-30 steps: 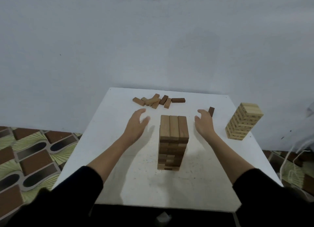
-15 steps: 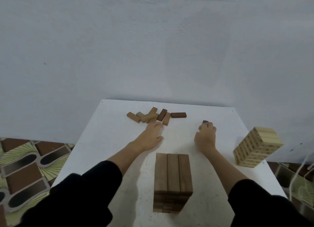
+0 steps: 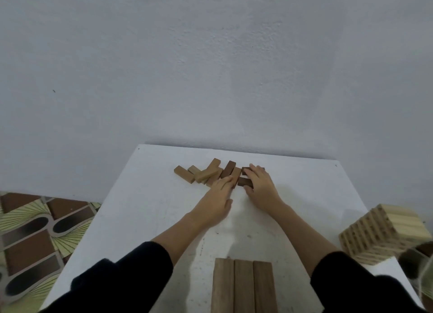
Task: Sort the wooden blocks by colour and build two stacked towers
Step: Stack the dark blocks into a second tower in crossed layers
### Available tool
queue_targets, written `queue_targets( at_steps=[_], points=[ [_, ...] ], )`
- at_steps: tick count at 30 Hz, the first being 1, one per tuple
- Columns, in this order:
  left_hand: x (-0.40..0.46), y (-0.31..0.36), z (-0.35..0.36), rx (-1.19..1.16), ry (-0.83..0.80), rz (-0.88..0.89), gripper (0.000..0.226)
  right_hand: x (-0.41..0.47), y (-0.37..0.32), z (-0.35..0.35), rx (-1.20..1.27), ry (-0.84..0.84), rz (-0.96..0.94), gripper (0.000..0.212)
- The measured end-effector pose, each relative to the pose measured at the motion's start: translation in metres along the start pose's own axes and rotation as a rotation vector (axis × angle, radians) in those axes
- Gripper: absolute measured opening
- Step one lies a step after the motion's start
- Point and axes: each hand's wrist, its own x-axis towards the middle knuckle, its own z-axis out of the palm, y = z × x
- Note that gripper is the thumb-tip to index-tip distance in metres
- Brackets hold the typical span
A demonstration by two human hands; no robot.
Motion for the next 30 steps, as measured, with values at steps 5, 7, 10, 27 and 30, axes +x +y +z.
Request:
queue_targets(
  at_steps=[5,7,10,27,30],
  points=[
    [-0.006,-0.002,0.010,-0.120,0.133,0.022,0.027,-0.001,-0.008,-0.008,0.005,0.079,0.140,0.028],
    [-0.007,-0.001,0.012,-0.170,0.174,0.023,0.026,-0.005,-0.009,-0.004,0.072,0.082,0.183,0.031],
    [-0.009,0.006,0.009,-0.266,0.199,0.014,0.026,-0.016,-0.014,0.000,0.251,0.091,0.196,0.035],
    [-0.031,0.002,-0.004,-0.437,0.186,-0.322,0.057,-0.045,-0.027,-0.004,0.367,-0.005,0.188,0.077],
    [-0.035,0.004,-0.004,-0.368,0.038,-0.330,0.082,-0.053,-0.027,-0.008,0.455,-0.066,0.107,0.072]
  ],
)
